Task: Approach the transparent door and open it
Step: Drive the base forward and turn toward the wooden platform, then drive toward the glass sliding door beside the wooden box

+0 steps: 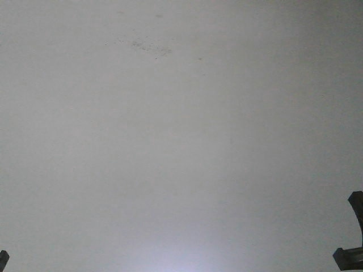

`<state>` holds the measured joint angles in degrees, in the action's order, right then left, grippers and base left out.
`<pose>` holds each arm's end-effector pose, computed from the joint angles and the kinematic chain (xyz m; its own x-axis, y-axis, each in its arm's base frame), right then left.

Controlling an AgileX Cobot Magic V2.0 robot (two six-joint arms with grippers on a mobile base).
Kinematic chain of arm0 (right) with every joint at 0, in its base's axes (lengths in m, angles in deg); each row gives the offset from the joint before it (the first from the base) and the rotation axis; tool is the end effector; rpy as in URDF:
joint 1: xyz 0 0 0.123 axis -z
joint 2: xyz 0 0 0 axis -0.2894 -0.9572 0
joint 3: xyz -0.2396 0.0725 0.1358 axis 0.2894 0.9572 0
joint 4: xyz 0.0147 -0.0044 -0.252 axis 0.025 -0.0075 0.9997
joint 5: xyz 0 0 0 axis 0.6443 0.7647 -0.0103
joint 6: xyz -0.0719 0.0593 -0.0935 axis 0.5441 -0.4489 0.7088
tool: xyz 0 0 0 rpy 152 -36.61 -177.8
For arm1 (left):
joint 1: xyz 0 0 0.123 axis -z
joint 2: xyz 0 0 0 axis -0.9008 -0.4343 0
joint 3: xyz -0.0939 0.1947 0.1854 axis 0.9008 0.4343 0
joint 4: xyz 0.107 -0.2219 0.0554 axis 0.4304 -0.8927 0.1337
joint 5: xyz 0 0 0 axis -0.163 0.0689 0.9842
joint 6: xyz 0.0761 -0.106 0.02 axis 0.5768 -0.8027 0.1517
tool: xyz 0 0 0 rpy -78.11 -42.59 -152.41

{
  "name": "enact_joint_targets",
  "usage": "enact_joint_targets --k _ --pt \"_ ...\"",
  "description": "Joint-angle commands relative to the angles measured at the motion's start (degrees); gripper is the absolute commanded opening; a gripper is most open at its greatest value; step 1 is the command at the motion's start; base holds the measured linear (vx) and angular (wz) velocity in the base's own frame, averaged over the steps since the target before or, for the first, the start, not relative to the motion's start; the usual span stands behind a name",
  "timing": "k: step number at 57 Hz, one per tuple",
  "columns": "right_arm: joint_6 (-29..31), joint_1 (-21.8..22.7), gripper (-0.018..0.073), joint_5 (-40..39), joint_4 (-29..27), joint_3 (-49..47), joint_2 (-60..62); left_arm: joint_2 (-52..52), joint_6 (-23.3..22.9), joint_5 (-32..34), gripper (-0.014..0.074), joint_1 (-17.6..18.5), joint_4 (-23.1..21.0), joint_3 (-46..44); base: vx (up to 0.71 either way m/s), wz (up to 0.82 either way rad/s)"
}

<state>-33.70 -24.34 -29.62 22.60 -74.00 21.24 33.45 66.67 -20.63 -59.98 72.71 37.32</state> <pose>0.0961 0.0132 0.1739 -0.1772 -0.0013 -0.9842 -0.1299 0.9913 0.0220 0.0974 -0.0118 0.1817 -0.1010 0.1432 -0.9845 0.1232 0.9838 0.1304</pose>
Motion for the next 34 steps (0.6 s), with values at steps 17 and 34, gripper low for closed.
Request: enact_joint_targets --k 17,34 --pt "0.25 0.22 -0.0004 -4.71 0.10 0.13 0.88 0.83 -0.25 4.41 -0.0006 0.31 -0.24 0.51 0.32 0.37" --pt "0.25 0.22 -0.0004 -4.71 0.10 0.13 0.88 0.83 -0.25 4.41 -0.0006 0.31 -0.24 0.51 0.36 0.42"
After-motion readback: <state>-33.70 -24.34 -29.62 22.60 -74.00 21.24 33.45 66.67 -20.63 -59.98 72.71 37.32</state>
